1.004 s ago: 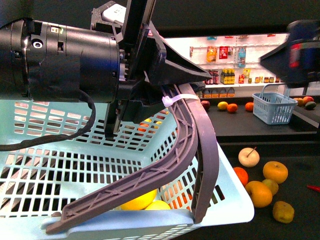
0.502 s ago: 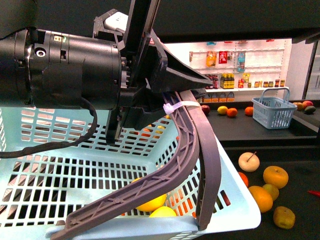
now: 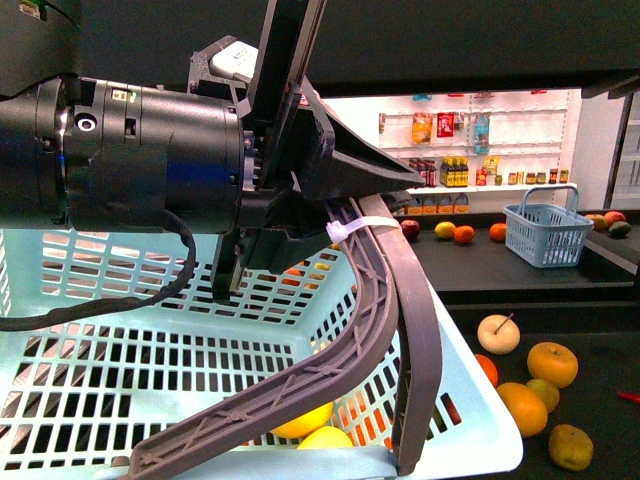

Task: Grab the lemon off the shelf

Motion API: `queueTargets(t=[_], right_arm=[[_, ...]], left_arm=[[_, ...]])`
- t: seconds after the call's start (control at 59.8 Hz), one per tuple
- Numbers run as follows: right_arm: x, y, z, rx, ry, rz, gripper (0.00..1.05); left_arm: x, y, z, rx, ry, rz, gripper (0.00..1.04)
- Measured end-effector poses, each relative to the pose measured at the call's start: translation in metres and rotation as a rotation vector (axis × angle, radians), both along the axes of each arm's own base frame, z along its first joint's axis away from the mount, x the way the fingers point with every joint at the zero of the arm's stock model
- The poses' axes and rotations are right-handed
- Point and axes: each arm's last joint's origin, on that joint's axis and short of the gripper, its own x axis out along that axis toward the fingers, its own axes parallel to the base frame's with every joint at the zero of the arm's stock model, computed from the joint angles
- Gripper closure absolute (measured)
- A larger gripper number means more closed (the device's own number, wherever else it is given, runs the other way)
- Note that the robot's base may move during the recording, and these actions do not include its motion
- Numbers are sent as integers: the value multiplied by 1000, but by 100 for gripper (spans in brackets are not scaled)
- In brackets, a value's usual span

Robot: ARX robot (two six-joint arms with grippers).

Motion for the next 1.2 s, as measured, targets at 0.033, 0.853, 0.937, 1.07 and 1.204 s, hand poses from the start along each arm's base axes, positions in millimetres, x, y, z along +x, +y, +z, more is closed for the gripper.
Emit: queueTargets(t=[0.033,0.853,0.937,1.07,1.204], right_arm=[[0,0,-2,0,2,0,98],[-1,0,-22,3,-16,0,98],[-1,0,-22,3,-16,0,85],[-1,0,-22,3,-16,0,63],[-1,0,-22,3,-16,0,42]], left_arm=[[0,0,0,0,-1,0,96],[0,0,0,0,0,0,96],[0,0,0,0,0,0,96],[0,0,0,0,0,-1,96],[0,0,0,0,0,0,96]])
